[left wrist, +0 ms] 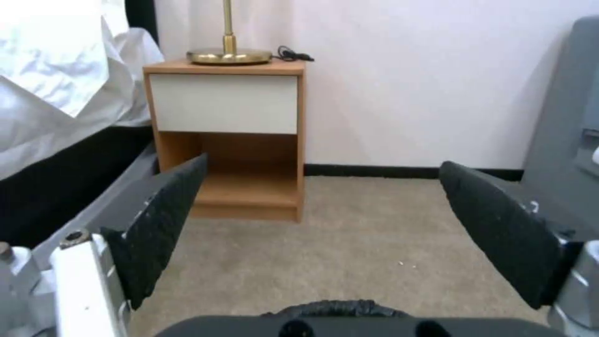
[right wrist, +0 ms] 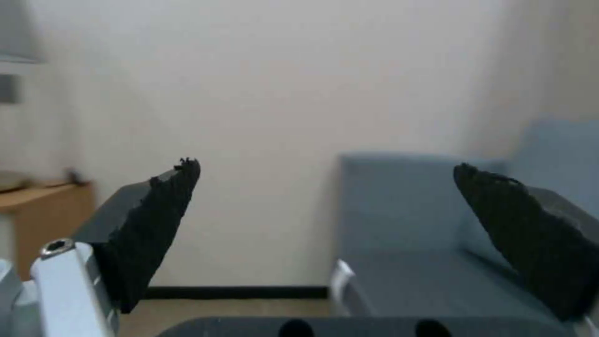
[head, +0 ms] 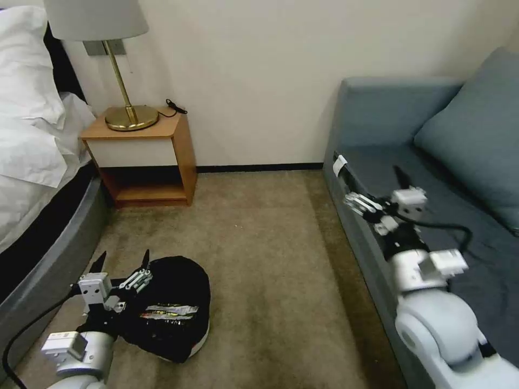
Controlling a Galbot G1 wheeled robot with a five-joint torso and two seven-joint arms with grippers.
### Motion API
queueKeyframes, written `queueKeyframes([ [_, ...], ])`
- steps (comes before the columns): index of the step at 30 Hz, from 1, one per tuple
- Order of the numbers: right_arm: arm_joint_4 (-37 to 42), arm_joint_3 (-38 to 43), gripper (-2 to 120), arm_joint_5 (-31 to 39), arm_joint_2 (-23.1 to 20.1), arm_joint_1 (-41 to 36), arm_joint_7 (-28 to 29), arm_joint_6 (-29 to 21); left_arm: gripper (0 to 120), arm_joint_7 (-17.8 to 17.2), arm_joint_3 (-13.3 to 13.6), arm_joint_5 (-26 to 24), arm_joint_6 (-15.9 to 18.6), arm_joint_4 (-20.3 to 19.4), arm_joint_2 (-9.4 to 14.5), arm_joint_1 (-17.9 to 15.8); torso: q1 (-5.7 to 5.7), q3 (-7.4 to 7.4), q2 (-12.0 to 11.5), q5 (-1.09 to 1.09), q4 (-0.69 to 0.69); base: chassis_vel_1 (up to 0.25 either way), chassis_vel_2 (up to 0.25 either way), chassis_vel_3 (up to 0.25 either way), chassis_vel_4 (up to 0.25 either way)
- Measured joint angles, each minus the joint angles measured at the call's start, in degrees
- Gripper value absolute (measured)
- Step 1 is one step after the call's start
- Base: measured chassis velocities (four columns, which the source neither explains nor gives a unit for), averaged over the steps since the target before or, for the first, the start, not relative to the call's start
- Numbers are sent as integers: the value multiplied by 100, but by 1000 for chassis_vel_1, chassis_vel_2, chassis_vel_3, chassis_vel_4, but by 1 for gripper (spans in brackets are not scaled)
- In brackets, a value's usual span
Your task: Pick up the trash bin, then pick up the garbage on the floor and place it into the trash bin.
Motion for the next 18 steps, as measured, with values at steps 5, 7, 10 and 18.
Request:
queueKeyframes([
  [5,261,-170,100,-736,928,-557,22,14,100,-165,113,23,75,-84,102,52,0,0,0,0,1,0,0,0,0],
  [7,281,-217,100,-837,1069,-619,6,48,100,-172,135,11,88,-84,134,69,0,0,0,-1,1,0,0,0,0],
  [10,294,-418,100,-1047,1359,-812,-115,172,100,-177,206,-61,125,-95,236,120,0,0,0,-1,1,0,0,0,0],
  [18,99,-525,100,-1147,1335,-1028,-279,448,100,-41,289,4,-280,62,303,189,0,0,0,0,2,0,0,0,0],
])
